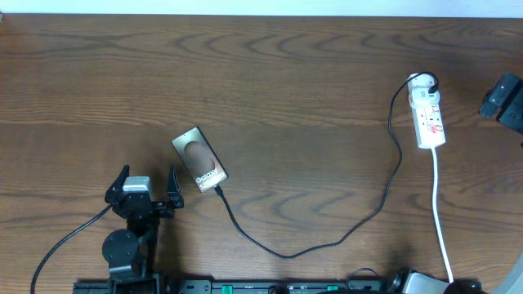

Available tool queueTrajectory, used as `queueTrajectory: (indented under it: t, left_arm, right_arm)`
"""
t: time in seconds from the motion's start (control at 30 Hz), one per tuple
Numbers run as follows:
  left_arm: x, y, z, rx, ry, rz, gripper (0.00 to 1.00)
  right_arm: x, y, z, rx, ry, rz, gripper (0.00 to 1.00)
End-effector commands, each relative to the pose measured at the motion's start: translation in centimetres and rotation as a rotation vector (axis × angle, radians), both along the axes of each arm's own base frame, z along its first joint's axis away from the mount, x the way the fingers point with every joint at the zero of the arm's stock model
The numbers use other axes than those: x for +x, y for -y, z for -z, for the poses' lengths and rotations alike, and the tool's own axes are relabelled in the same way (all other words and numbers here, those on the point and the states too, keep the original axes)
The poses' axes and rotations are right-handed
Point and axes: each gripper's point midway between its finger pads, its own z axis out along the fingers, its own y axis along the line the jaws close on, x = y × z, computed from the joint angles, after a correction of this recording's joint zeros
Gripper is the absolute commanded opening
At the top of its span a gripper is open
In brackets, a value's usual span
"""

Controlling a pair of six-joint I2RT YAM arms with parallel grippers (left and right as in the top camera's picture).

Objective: Plug charger to phone and switch on socket

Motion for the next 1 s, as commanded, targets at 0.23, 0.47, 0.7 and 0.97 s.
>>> queueTrajectory:
  t: [0.23, 0.47, 0.7, 0.97]
  left_arm:
    - [-0.1, 0.1, 1.5, 0.01, -0.048, 0.007, 0.92]
    - [-0.1, 0.1, 1.5, 0.01, -0.048, 0.007, 0.92]
    - [-0.1, 0.1, 1.5, 0.01, -0.048, 0.007, 0.92]
    - [-0.1, 0.1, 1.5, 0.01, -0.048, 0.007, 0.92]
  right_arm:
    - [3.2, -4.4, -1.0, -0.026, 0.286, -0.083, 0.99]
    - [4.9, -10.1, 2.2, -0.014, 0.591, -0.236, 0.99]
    - [3.4, -13.2, 8.8, -0.003, 0.745, -0.331, 0.99]
    - [-0.5, -12.9, 16.3, -0.005, 0.778, -0.315, 0.99]
